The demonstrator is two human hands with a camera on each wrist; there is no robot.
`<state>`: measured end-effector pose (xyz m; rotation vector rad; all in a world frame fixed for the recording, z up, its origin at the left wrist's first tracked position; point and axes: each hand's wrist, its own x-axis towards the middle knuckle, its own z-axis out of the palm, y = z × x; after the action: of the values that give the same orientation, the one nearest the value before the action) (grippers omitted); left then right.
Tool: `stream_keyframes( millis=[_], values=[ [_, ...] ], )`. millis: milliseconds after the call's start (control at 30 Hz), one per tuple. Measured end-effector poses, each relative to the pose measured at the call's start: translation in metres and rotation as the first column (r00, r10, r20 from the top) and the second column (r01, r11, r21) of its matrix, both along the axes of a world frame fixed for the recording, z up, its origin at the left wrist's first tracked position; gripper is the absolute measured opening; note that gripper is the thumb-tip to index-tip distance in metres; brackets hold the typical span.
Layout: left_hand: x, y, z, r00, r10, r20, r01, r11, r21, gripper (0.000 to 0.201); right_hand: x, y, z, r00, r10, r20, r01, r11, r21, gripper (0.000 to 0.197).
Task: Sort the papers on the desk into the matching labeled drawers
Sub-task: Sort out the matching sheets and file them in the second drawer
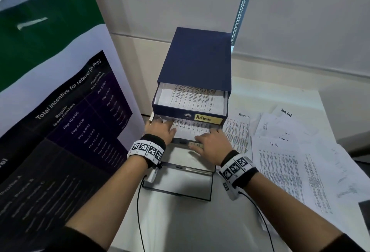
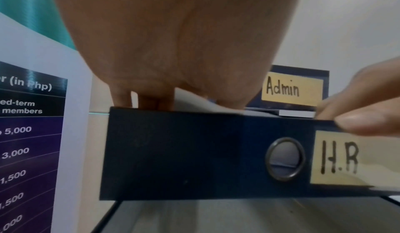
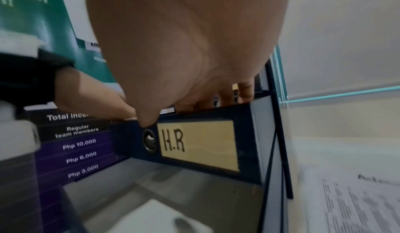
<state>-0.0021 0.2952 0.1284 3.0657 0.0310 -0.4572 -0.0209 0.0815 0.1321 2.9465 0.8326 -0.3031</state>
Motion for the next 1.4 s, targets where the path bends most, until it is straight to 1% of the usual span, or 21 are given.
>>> stream_keyframes(
  millis=[100,200,300,400,467,533,567,633,700,733,800,833,900,967,1000,1033,1133,1200,1300,1367,1400],
  values=[
    [-0.006,-0.014,0.011,0.987,0.018,0.157,-0.039,0.991,0.129,0.037,0.008,0.001,0.001,1.000,-0.001,-0.024,0.002,0.999,0.042,0.079],
    [-0.015,-0.025,0.017,0.969,-0.009,0.246,-0.037,0.983,0.182,0.040,0.004,-0.003,0.001,0.999,-0.028,0.023,0.027,0.999,0.019,0.057],
    [-0.029,-0.036,0.029,0.959,0.049,0.278,-0.107,0.974,0.199,0.042,-0.008,-0.012,-0.002,0.987,-0.055,0.153,0.053,0.998,0.015,0.041],
    [-0.033,-0.046,0.033,0.978,0.007,0.211,-0.062,0.965,0.254,0.046,-0.014,-0.020,-0.010,0.981,-0.045,0.190,0.037,0.998,0.042,0.043],
    [-0.030,-0.052,0.028,0.991,-0.042,0.125,0.024,0.989,0.147,0.056,-0.012,-0.022,-0.012,0.991,-0.032,0.133,0.023,0.997,0.072,0.048],
    [-0.029,-0.054,0.016,0.999,-0.036,0.000,0.036,0.999,-0.013,0.060,-0.010,-0.026,-0.011,0.998,-0.019,0.062,0.011,0.992,0.128,0.049],
    [-0.028,-0.053,0.011,0.998,-0.046,-0.045,0.044,0.998,-0.036,0.060,-0.009,-0.029,-0.009,0.999,-0.014,0.042,0.006,0.982,0.189,0.047],
    [-0.024,-0.050,0.002,0.995,-0.066,-0.079,0.065,0.998,-0.018,0.059,-0.011,-0.040,-0.004,0.998,-0.044,0.033,0.026,0.906,0.422,0.038],
    [-0.019,-0.050,0.001,0.995,-0.046,-0.093,0.044,0.999,-0.025,0.057,-0.016,-0.063,-0.002,0.987,-0.153,0.046,0.083,0.737,0.671,0.029],
    [-0.016,-0.053,0.004,0.994,-0.033,-0.100,0.031,0.999,-0.022,0.055,-0.018,-0.080,-0.004,0.971,-0.235,0.046,0.126,0.666,0.735,0.027],
    [-0.014,-0.064,0.015,0.998,-0.015,-0.067,0.015,1.000,-0.002,0.046,-0.021,-0.129,-0.021,0.904,-0.427,-0.002,0.287,0.604,0.744,0.026],
    [-0.014,-0.072,0.023,1.000,-0.014,-0.002,0.014,1.000,-0.017,0.040,-0.023,-0.159,-0.037,0.845,-0.532,-0.050,0.415,0.595,0.689,0.028],
    [-0.019,-0.096,0.040,0.981,-0.022,0.194,0.057,0.983,-0.176,0.027,-0.028,-0.220,-0.072,0.642,-0.742,-0.192,0.739,0.532,0.414,0.044],
    [-0.028,-0.131,0.056,0.953,0.038,0.302,0.111,0.879,-0.463,0.016,-0.042,-0.267,-0.101,0.389,-0.870,-0.304,0.918,0.392,0.053,0.072],
    [-0.031,-0.149,0.060,0.957,0.076,0.280,0.106,0.806,-0.582,0.012,-0.049,-0.281,-0.110,0.304,-0.897,-0.320,0.940,0.338,-0.055,0.082],
    [-0.034,-0.169,0.060,0.973,0.086,0.215,0.083,0.739,-0.669,0.010,-0.055,-0.292,-0.118,0.256,-0.913,-0.319,0.947,0.303,-0.108,0.089],
    [-0.034,-0.226,0.030,0.999,0.009,-0.037,-0.035,0.603,-0.797,0.009,-0.067,-0.307,-0.124,0.224,-0.934,-0.278,0.953,0.269,-0.136,0.105],
    [-0.032,-0.258,0.003,0.975,-0.051,-0.216,-0.140,0.614,-0.777,0.016,-0.070,-0.314,-0.124,0.210,-0.933,-0.293,0.960,0.253,-0.119,0.120],
    [-0.031,-0.293,-0.044,0.889,-0.054,-0.454,-0.283,0.716,-0.638,0.041,-0.073,-0.320,-0.127,0.248,-0.894,-0.373,0.963,0.268,-0.001,0.127],
    [-0.035,-0.313,-0.071,0.829,-0.002,-0.559,-0.371,0.746,-0.553,0.061,-0.074,-0.322,-0.128,0.330,-0.871,-0.364,0.941,0.335,0.050,0.116],
    [-0.036,-0.323,-0.083,0.814,0.043,-0.579,-0.415,0.739,-0.530,0.067,-0.074,-0.323,-0.127,0.392,-0.852,-0.346,0.918,0.387,0.089,0.100]
  ],
)
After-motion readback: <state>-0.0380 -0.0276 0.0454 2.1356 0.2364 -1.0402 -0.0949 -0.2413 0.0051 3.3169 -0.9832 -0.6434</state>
